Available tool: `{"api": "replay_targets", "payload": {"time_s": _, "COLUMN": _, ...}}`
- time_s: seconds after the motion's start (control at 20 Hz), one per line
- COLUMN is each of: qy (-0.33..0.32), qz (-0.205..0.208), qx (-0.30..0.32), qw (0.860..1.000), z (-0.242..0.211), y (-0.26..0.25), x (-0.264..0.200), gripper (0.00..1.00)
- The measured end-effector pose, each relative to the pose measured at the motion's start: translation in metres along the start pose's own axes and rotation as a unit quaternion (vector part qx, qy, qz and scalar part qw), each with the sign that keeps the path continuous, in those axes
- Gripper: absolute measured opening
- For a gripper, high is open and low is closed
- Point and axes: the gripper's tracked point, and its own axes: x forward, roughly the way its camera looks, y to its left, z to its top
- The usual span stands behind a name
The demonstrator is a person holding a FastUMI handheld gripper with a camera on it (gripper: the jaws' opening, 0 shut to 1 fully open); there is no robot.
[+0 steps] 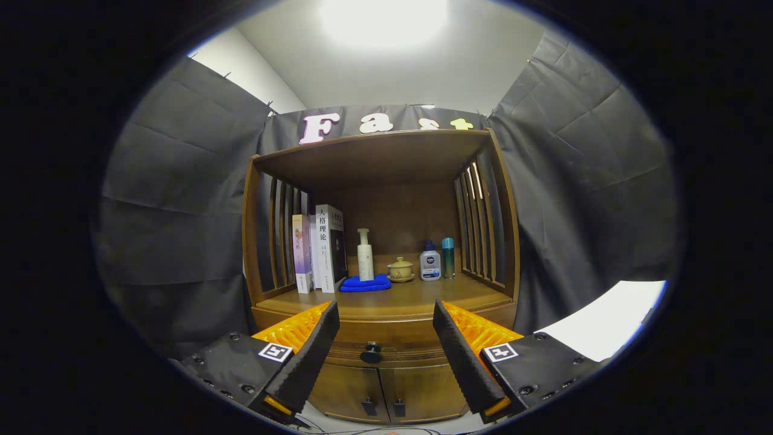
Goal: Pull open the drawer, take out the items inside it, and place them on the countertop above the cabinet.
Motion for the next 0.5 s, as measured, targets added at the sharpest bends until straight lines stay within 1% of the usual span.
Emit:
{"api": "replay_targets", "payload": {"time_s": 0.15, "qy": -0.005, "qz": -0.004, "qx": -0.005, "qw": 1.0, "z": 0.0024, "y": -0.0044, "x": 0.0004, "gripper": 0.99}}
{"api": "replay_targets", "payload": {"time_s": 0.35, "qy": 0.006, "qz": -0.002, "qx": 0.002, "qw": 1.0, "z": -0.0043, "y": -0.0038, "x": 0.0018, "gripper": 0.99}}
{"api": "replay_targets", "payload": {"time_s": 0.5, "qy": -0.001, "qz": -0.009, "qx": -0.009, "qw": 1.0, "z": -0.0026, "y": -0.0072, "x": 0.0048, "gripper": 0.99}}
